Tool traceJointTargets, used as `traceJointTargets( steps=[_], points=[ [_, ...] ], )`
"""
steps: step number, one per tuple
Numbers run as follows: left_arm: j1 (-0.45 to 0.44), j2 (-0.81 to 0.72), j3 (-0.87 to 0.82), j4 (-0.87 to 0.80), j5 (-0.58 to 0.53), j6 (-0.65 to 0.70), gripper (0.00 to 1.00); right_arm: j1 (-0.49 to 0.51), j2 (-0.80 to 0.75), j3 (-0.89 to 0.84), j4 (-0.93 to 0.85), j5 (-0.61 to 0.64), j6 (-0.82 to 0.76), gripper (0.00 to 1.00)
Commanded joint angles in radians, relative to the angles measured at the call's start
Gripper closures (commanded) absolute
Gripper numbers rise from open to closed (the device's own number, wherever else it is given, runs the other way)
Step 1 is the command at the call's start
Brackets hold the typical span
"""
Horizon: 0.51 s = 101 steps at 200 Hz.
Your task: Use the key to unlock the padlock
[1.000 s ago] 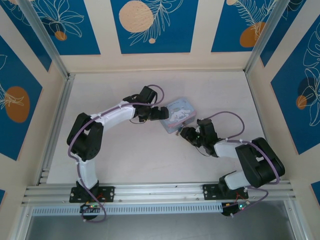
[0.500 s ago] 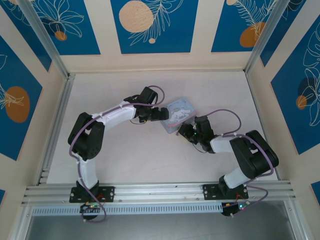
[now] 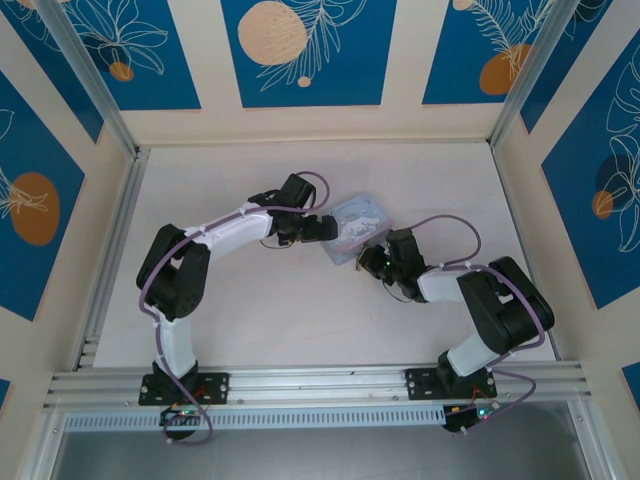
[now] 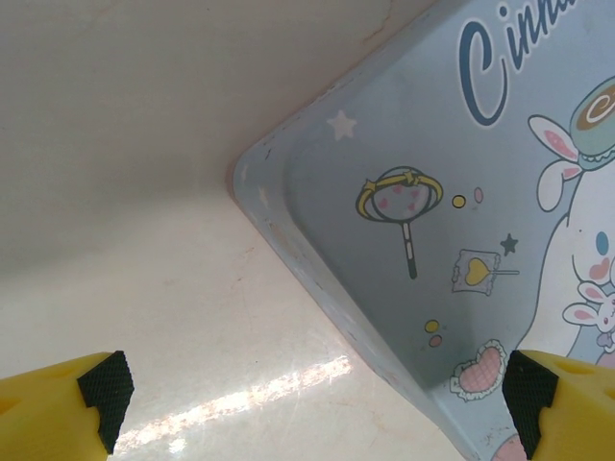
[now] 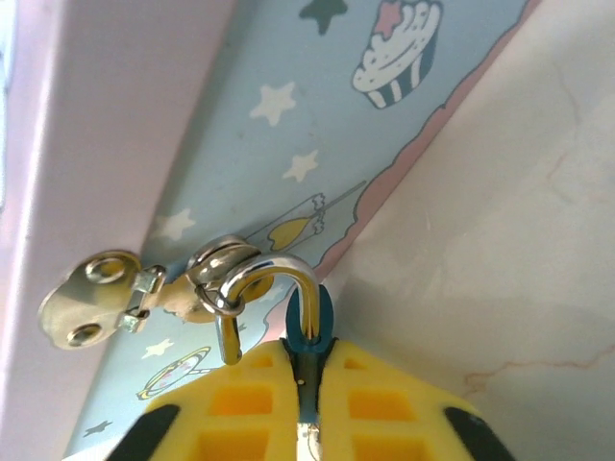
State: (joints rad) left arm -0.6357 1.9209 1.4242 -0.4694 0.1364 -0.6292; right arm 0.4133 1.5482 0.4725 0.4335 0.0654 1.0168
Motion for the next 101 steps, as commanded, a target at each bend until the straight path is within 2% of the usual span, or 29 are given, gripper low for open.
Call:
traceJointTargets(
  steps=[1, 11, 101],
  points=[
    [-0.01, 0.023, 0.04, -0.043, -0.037, 0.005, 0.0, 0.008, -0.011, 0.014, -0.049, 0.025, -0.013, 0.97],
    [-0.01, 0.029, 0.045, -0.058, -0.052, 0.005, 0.0, 0.008, -0.023, 0.017, -0.063, 0.021, -0.01, 1.0],
    [-0.017, 0.087, 0.05, -0.107, -0.09, 0.015, 0.01, -0.048, -0.044, 0.068, -0.105, -0.02, 0.124, 1.0]
  ],
)
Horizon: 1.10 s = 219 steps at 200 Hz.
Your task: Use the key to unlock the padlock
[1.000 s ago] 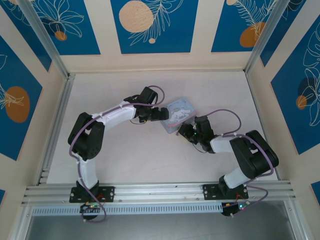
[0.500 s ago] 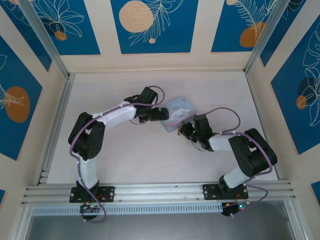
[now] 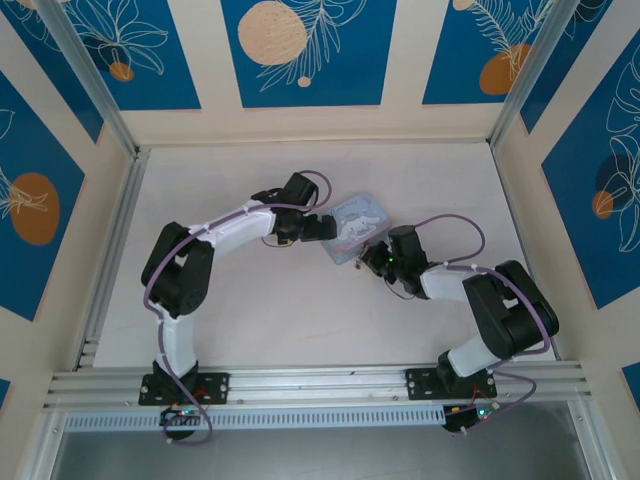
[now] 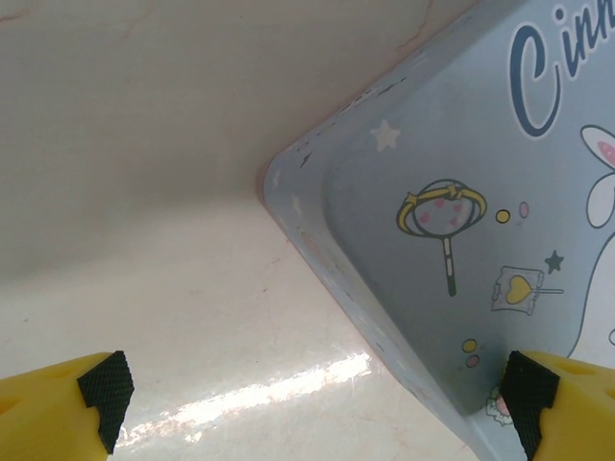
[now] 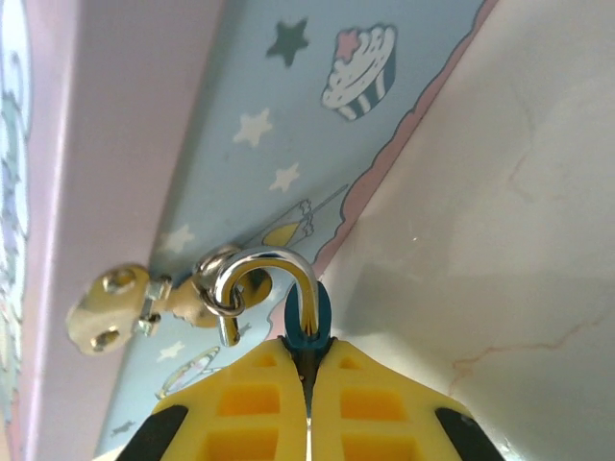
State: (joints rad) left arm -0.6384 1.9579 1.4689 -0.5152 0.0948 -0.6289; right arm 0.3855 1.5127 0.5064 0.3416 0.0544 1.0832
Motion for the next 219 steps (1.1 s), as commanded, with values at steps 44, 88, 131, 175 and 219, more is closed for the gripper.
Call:
traceJointTargets(
  steps=[44, 88, 131, 175, 219],
  points=[
    [-0.016, 0.07, 0.011, -0.072, -0.038, 0.026, 0.01, -0.091, 0.031, 0.034, 0.068, -0.054, 0.102, 1.0],
    [-0.015, 0.07, 0.014, -0.076, -0.041, 0.024, 0.01, -0.197, -0.035, 0.031, -0.021, -0.144, 0.052, 1.0],
    [-0.012, 0.042, 0.039, -0.085, -0.044, 0.041, 0.0, -0.206, -0.152, -0.042, -0.104, -0.18, 0.016, 1.0],
    [-0.009, -0.018, 0.077, -0.104, -0.029, 0.053, 0.0, -0.188, -0.298, -0.172, -0.192, -0.22, 0.034, 1.0],
    [-0.008, -0.123, 0.058, -0.11, -0.017, 0.052, 0.0, -0.14, -0.475, -0.219, -0.385, -0.201, 0.034, 0.87]
  ],
)
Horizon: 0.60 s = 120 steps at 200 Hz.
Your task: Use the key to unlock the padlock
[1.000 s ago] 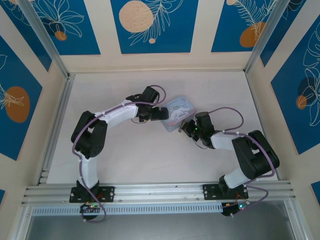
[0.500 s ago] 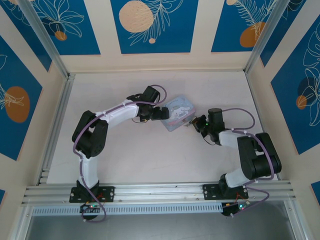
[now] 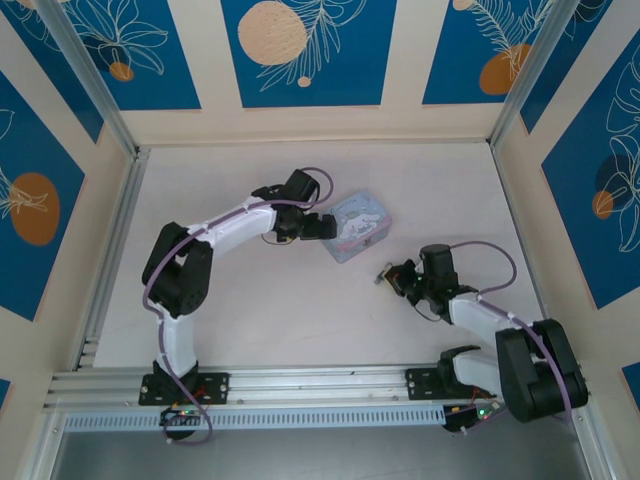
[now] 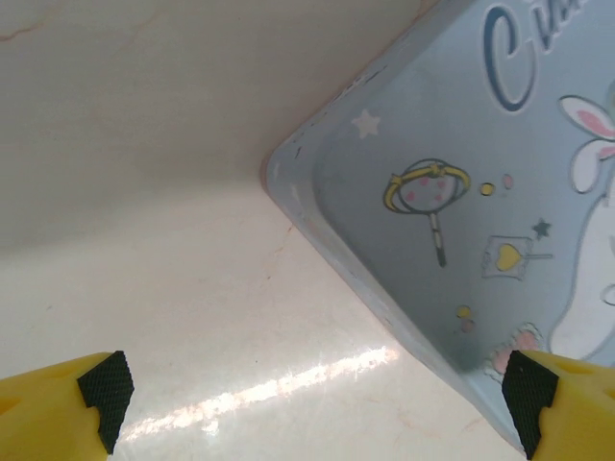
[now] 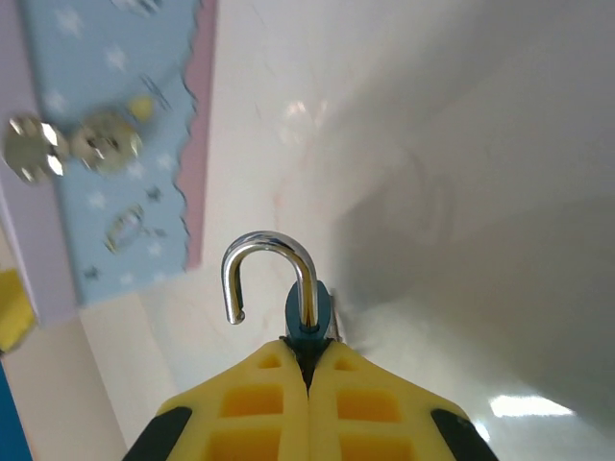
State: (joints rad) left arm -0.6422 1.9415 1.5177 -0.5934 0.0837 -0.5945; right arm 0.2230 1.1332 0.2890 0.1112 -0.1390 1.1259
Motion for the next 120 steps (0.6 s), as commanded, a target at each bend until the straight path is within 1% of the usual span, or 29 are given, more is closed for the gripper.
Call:
traceJointTargets(
  steps=[1, 15, 24, 39, 52, 68, 84, 87, 92, 95, 97, 104, 109, 120],
  points=[
    [-0.004, -0.109, 0.007, -0.032, -0.007, 0.018, 0.0, 0.023, -0.101, -0.001, -0.163, -0.005, -0.008, 0.85],
    [0.0, -0.155, -0.017, -0.04, -0.016, 0.026, 0.0, 0.032, -0.189, 0.005, -0.278, 0.027, -0.014, 0.62],
    [0.004, -0.188, -0.039, -0.04, -0.019, 0.027, 0.0, 0.034, -0.251, 0.012, -0.356, 0.055, -0.01, 0.51],
    [0.013, -0.248, -0.081, -0.04, -0.028, 0.028, 0.0, 0.032, -0.348, 0.032, -0.465, 0.092, -0.008, 0.43],
    [0.019, -0.304, -0.121, -0.04, -0.04, 0.032, 0.0, 0.025, -0.403, 0.059, -0.533, 0.112, -0.014, 0.36],
    [0.031, -0.373, -0.172, -0.045, -0.058, 0.039, 0.0, 0.019, -0.431, 0.101, -0.582, 0.118, -0.032, 0.34],
    [0.043, -0.448, -0.22, -0.057, -0.1, 0.05, 0.0, 0.01, -0.421, 0.158, -0.603, 0.122, -0.067, 0.32],
    [0.045, -0.461, -0.23, -0.057, -0.109, 0.054, 0.0, 0.008, -0.417, 0.17, -0.607, 0.122, -0.076, 0.29],
    [0.048, -0.483, -0.246, -0.057, -0.129, 0.059, 0.0, 0.007, -0.407, 0.191, -0.61, 0.129, -0.093, 0.27],
    [0.05, -0.496, -0.256, -0.059, -0.144, 0.062, 0.0, 0.006, -0.399, 0.204, -0.612, 0.133, -0.103, 0.18],
    [0.053, -0.506, -0.263, -0.06, -0.155, 0.064, 0.0, 0.005, -0.394, 0.213, -0.613, 0.136, -0.111, 0.16],
    [0.059, -0.535, -0.285, -0.061, -0.195, 0.069, 0.0, 0.002, -0.371, 0.25, -0.623, 0.151, -0.139, 0.14],
    [0.067, -0.556, -0.301, -0.058, -0.222, 0.074, 0.0, 0.001, -0.352, 0.279, -0.63, 0.164, -0.16, 0.08],
    [0.082, -0.606, -0.342, -0.044, -0.285, 0.083, 0.0, -0.002, -0.296, 0.345, -0.645, 0.191, -0.21, 0.06]
  ],
)
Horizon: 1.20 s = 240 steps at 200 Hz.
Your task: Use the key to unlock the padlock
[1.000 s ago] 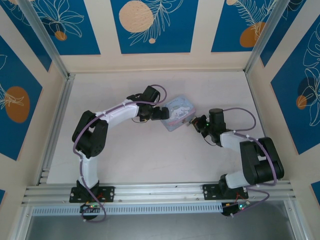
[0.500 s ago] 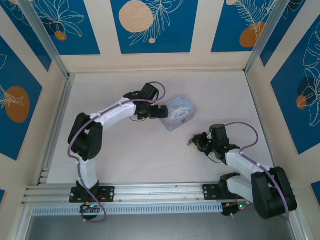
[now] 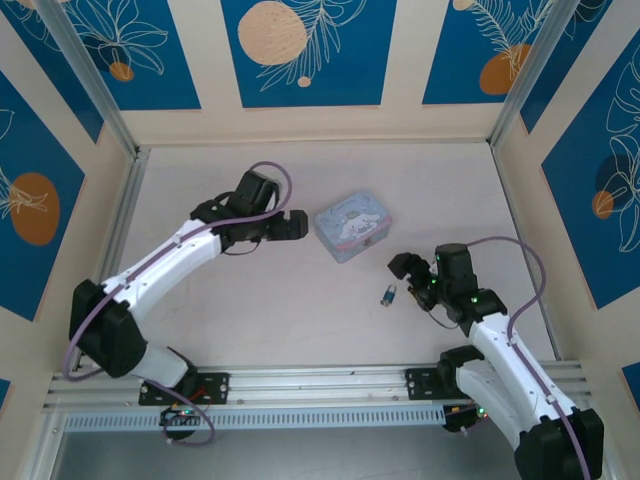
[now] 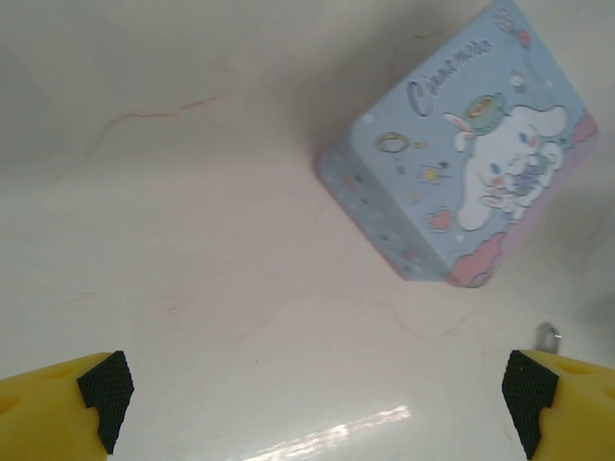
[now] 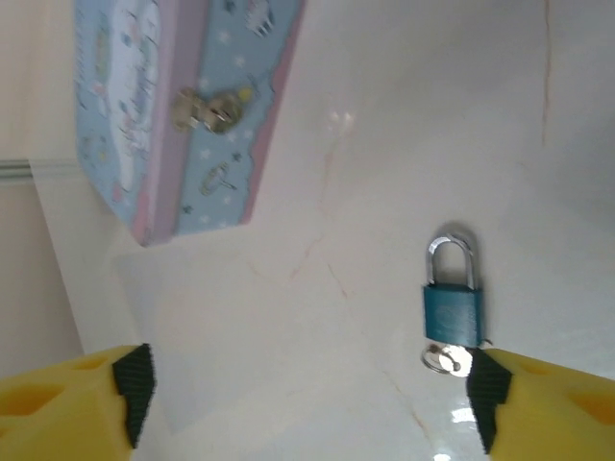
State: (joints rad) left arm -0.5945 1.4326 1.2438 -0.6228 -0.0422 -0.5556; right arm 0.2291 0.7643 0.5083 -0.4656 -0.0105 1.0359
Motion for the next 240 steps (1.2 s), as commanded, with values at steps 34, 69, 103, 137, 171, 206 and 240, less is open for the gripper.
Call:
traceJointTargets(
  steps=[34, 69, 103, 137, 171, 206, 240],
  points=[
    [0.061, -0.249, -0.236, 0.148, -0.454, 0.13, 0.0, -0.027, 0.267, 0.316, -0.108, 0.202, -0.257, 0.0],
    [0.109, -0.36, -0.405, 0.319, -0.603, 0.321, 0.0, -0.03, 0.361, 0.328, 0.062, 0.435, -0.403, 0.0],
    [0.192, -0.362, -0.527, 0.501, -0.648, 0.44, 0.0, -0.093, 0.401, 0.277, 0.254, 0.521, -0.494, 0.0],
    [0.302, -0.276, -0.662, 0.778, -0.643, 0.476, 0.0, -0.133, 0.521, 0.281, 0.336, 0.597, -0.599, 0.0],
    [0.379, -0.141, -0.804, 1.142, -0.591, 0.486, 0.0, -0.141, 0.62, 0.207, 0.557, 0.594, -0.74, 0.0],
    [0.416, -0.043, -0.822, 1.282, -0.474, 0.537, 0.0, -0.174, 0.643, 0.046, 0.907, 0.431, -0.845, 0.0],
    [0.459, 0.061, -0.82, 1.394, -0.308, 0.568, 0.0, -0.201, 0.725, -0.049, 1.181, 0.248, -0.905, 0.0]
  ],
)
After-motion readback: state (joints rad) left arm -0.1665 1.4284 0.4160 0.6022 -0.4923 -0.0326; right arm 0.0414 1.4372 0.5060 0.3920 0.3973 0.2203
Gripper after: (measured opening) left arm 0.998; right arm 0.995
